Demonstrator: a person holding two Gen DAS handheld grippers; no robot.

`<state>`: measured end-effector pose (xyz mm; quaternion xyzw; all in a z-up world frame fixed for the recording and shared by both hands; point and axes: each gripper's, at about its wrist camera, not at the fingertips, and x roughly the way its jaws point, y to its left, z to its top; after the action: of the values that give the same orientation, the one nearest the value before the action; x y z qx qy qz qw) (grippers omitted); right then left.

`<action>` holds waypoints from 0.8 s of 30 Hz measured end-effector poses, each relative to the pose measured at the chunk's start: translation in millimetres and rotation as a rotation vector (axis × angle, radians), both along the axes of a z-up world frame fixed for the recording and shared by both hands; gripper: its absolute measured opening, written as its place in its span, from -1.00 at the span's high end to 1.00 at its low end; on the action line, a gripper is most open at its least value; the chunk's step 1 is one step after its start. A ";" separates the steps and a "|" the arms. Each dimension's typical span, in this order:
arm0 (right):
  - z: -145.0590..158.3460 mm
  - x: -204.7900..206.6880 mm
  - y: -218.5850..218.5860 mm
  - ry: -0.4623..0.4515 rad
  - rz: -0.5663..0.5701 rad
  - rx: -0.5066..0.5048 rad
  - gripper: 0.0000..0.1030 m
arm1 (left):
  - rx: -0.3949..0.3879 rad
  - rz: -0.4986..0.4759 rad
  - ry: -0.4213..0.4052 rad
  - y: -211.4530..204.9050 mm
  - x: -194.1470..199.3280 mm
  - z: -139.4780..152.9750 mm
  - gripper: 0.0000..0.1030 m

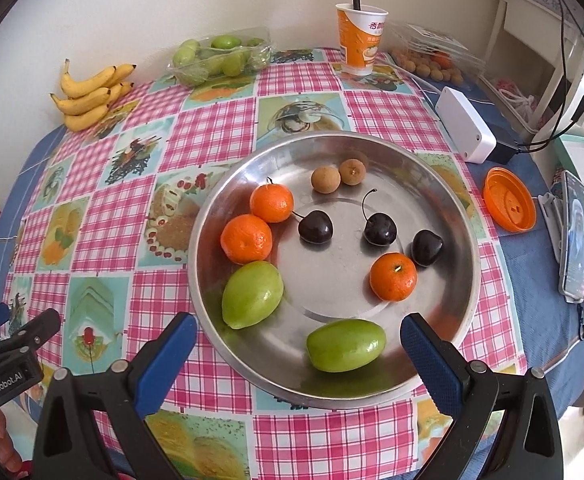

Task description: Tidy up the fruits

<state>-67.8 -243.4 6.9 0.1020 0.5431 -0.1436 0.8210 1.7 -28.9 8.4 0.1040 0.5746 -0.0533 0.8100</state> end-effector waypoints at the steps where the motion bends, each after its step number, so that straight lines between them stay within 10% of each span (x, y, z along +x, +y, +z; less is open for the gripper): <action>1: 0.3 0.2 0.3 -0.002 0.003 0.001 -1.00 | 0.000 0.000 -0.001 -0.2 -0.2 0.1 -0.83; 24: -0.7 2.3 3.5 0.004 0.020 0.004 -1.00 | 0.002 0.004 0.000 1.4 1.4 0.3 -0.83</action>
<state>-65.6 -240.0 6.2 0.0979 0.5459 -0.1348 0.8211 3.1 -27.5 8.7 0.1038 0.5749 -0.0509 0.8100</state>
